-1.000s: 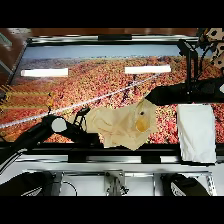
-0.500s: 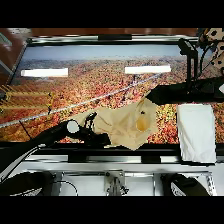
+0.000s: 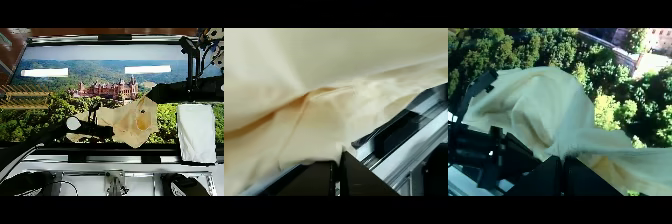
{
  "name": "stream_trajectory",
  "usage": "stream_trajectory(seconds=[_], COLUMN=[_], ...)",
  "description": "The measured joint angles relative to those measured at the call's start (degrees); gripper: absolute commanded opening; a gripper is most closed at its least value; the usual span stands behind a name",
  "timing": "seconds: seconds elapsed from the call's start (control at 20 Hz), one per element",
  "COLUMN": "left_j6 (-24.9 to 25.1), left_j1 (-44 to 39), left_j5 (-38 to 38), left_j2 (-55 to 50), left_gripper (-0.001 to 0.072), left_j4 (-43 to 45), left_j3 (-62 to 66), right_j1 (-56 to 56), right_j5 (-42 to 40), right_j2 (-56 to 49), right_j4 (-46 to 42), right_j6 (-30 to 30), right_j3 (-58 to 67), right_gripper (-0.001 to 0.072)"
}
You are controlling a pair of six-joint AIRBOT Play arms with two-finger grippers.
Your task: Fold the shirts.
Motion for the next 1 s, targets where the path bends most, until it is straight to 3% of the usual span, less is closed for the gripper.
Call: stream_trajectory(seconds=[0.15,0.35,0.5,0.65,1.0], left_j6=[8.22,10.97,6.84,1.68,-4.72], left_j1=[3.93,15.19,24.76,32.28,39.91], left_j5=[-2.71,-3.89,-4.07,-4.26,-3.32], left_j2=[6.84,13.57,15.47,16.41,15.80], left_gripper=[0.0034,0.0035,0.0035,0.0035,0.0035], left_j4=[4.42,8.98,10.19,10.64,11.06], left_j3=[12.26,36.79,54.29,64.22,66.75], right_j1=[0.00,0.00,-0.02,0.00,0.00], right_j5=[-1.70,-7.13,-11.41,-12.31,0.28], right_j2=[-0.02,0.02,0.22,0.76,0.92], right_j4=[-4.87,-16.52,-20.52,-18.03,-16.76], right_j6=[-0.76,1.25,5.20,8.04,9.05], right_j3=[7.52,23.61,33.48,38.07,40.46], right_gripper=[0.0065,0.0065,0.0065,0.0064,0.0065])
